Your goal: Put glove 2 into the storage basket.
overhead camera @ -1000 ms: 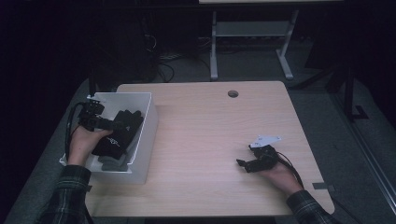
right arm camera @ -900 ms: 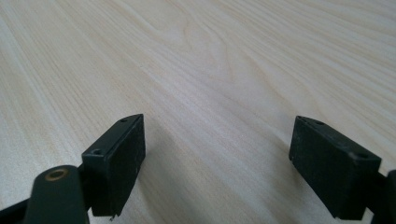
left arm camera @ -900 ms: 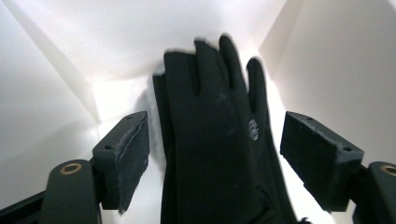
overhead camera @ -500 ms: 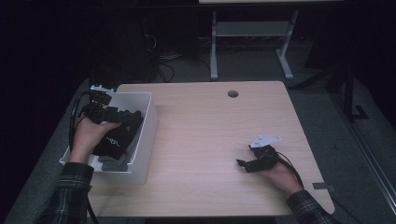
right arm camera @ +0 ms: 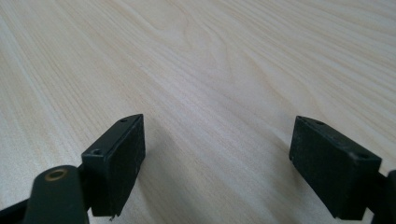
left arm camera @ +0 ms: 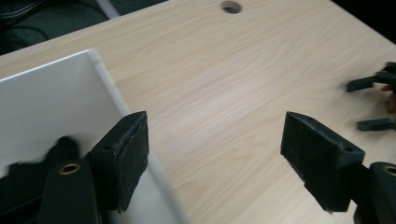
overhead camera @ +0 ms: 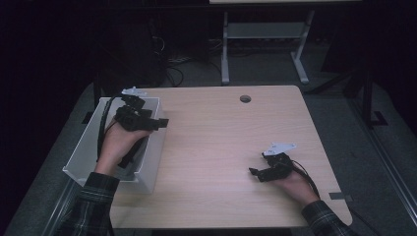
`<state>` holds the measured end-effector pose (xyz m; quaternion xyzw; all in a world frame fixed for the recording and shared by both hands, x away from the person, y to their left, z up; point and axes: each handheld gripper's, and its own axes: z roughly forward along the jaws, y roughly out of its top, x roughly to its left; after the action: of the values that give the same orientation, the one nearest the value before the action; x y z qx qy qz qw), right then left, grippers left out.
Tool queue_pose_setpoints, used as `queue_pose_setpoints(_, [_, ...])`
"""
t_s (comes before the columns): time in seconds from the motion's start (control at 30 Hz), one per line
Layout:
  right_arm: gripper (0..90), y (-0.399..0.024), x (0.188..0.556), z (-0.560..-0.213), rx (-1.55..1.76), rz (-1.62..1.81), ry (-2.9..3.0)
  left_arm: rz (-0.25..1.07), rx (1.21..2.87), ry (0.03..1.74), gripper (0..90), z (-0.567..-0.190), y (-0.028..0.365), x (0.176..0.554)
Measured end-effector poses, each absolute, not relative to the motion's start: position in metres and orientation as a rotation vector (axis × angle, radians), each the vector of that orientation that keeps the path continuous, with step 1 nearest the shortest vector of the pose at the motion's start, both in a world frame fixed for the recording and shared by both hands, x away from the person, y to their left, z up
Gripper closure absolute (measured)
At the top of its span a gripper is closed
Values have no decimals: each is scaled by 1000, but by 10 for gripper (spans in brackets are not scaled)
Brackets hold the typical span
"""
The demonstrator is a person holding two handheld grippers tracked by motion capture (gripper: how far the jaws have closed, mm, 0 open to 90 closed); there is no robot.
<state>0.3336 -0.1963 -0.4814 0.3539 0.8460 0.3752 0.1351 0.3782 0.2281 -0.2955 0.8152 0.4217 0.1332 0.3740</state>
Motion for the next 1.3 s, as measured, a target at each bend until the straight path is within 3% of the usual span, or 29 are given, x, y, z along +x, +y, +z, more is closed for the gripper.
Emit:
queue_pose_setpoints(0.6, [182,-196,334,-481,1026,1088,2452,257,2142,952,232,-337,147,355])
queue_pose_setpoints(1.3, [181,-196,334,-481,1022,1087,2454,203,2297,829,201,-430,109,333])
